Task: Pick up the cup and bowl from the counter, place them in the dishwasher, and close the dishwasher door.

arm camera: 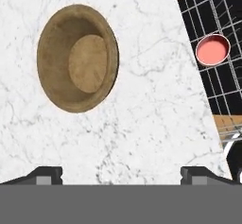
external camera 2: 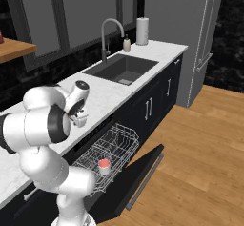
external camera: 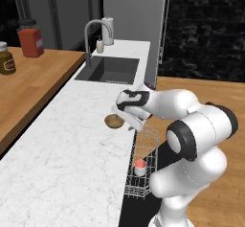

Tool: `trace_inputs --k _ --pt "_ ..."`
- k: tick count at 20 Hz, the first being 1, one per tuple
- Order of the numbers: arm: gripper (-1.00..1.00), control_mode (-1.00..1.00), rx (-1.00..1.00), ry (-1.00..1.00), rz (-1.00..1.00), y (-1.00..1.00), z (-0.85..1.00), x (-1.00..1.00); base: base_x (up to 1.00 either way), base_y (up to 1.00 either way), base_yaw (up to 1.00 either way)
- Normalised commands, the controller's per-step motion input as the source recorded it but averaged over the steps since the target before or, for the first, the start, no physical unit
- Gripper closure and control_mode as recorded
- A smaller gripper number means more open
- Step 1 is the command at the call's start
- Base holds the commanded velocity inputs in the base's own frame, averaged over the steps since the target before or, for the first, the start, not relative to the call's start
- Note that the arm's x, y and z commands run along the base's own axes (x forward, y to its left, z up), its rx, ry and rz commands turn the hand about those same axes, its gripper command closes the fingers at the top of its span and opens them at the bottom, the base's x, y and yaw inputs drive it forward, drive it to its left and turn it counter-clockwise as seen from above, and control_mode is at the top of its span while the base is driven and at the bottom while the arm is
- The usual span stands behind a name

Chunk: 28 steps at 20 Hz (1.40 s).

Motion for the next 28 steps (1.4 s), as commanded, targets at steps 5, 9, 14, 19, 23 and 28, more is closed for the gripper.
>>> trace_inputs --k 5,9,14,19,23,28 --pt "-1.0 -1.0 -0.1 0.0 -0.05 0.0 -0.27 0.5 0.0 0.0 0.0" --pt "-1.0 -1.0 -0.06 0.0 -0.04 0.0 -0.24 0.58 0.0 0.0 0.0" --pt "-1.0 -1.0 -0.07 0.0 -0.04 0.0 -0.34 0.42 0.0 0.0 0.0" --pt "-1.0 -1.0 -0.05 0.02 -0.04 0.0 -0.39 0.34 0.0 0.0 0.0" --pt "1.0 -1.0 -0.01 0.02 -0.01 0.0 -0.35 0.29 0.0 0.0 0.0" --pt "1.0 -1.0 0.0 0.0 -0.01 -0.02 -0.19 0.04 0.0 0.0 0.0"
